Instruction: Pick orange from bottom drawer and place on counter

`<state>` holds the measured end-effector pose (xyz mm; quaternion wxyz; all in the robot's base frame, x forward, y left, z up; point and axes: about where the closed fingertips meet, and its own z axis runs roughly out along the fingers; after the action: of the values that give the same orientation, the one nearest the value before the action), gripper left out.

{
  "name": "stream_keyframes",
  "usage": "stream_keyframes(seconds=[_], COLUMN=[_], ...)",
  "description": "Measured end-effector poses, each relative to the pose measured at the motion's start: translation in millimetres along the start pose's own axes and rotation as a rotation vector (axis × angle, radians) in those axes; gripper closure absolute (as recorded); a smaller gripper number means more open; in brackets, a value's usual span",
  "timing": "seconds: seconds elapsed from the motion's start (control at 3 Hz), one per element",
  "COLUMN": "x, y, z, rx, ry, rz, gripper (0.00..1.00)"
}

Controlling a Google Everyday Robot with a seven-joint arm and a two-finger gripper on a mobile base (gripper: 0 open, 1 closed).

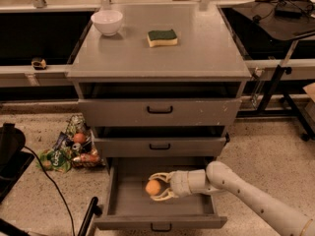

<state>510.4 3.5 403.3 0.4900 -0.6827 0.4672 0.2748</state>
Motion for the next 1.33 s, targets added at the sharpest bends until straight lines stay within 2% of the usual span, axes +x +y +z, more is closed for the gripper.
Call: stream_keyframes(seconds=[0.33, 0.67, 1.0, 1.33], x=[-75.5, -75.2, -109.2, -182.1], y=[6.3, 6.2, -15.2, -52.3], z=[-24.5, -24.4, -43.6, -74.0], rx=[-0.042, -0.041, -0.042, -0.046], ry=[0.012, 0.011, 0.041, 0.115], rz=[-0.140, -0.139, -0.218, -0.342], gripper=[1.00, 1.00, 1.00, 1.00])
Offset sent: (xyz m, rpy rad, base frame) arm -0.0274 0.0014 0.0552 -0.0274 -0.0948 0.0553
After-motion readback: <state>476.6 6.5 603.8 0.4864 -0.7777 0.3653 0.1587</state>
